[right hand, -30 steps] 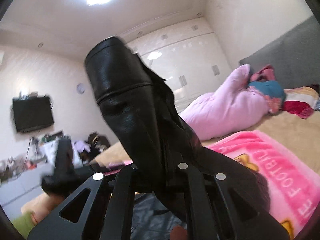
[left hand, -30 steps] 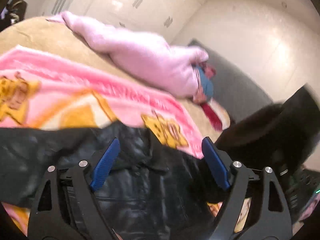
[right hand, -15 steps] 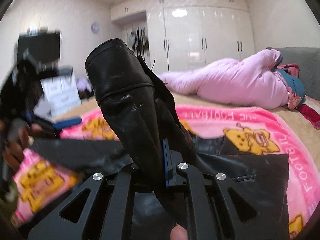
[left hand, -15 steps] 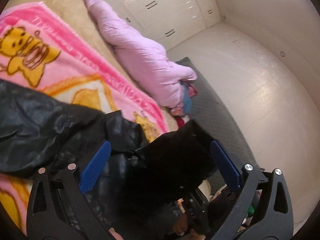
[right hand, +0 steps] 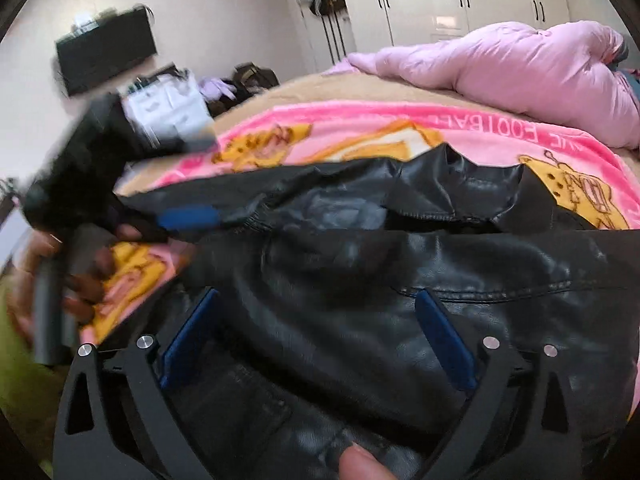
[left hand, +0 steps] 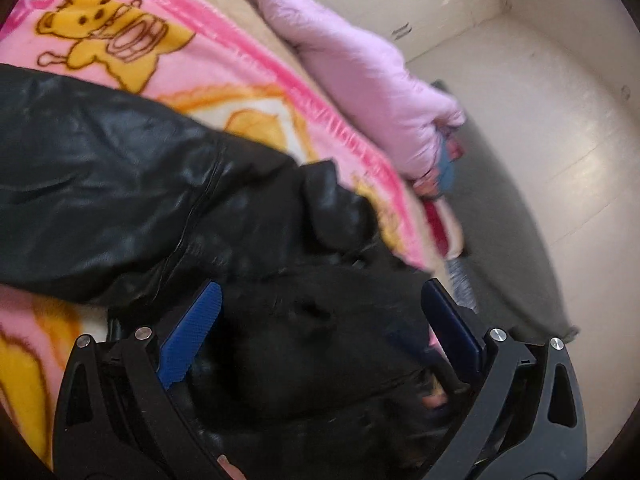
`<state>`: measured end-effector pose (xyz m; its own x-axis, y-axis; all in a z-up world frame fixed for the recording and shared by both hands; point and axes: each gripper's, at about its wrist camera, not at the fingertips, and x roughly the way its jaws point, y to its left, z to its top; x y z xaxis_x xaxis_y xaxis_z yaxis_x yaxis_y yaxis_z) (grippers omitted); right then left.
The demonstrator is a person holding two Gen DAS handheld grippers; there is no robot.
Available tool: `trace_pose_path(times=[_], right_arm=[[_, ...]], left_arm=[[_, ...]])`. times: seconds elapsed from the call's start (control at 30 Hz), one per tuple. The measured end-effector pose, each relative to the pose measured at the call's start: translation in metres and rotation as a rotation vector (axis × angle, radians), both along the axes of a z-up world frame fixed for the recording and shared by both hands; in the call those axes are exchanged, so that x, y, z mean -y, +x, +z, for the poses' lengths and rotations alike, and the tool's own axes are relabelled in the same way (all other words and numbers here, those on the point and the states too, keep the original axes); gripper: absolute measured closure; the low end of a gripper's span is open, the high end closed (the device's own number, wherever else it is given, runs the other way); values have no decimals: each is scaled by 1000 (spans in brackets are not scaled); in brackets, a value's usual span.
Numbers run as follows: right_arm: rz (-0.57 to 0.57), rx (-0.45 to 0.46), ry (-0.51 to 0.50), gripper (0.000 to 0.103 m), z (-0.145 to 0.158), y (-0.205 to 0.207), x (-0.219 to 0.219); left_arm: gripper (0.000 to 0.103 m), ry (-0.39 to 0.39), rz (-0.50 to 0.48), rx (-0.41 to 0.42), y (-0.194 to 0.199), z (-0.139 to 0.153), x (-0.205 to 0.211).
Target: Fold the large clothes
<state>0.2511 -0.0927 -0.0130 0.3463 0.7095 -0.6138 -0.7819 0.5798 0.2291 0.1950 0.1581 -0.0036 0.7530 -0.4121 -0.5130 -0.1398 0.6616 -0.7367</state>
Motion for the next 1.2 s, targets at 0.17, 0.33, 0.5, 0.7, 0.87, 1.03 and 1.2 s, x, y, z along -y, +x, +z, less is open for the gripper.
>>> trace_pose_path(times=[0.17,0.33,0.5,0.7,0.87,1.03,1.2], right_arm=[[-122,26,119,4,32,10,53],[-456,-107,226,9,27,62,130],[-532,-320,482,61,10,103,184],[-694,-332,197,74,-16,128,184],[-783,-311,25,84,-40,129,175],[-788,-253,-8,81,-34,120,168],[-741,-166,62,68,-1,99,169]], left_arm=[[10,132,-17,-118,8,-21,22],[47,434,12,-187,15,-31,47],[76,476,-18,-140,18,-18,55],[80,546,30,62,6,45,61],[78,553,11,-43,22,12,54],[70,496,20,-176,33,-38,35],[56,617,2,-93,14,-2,50]])
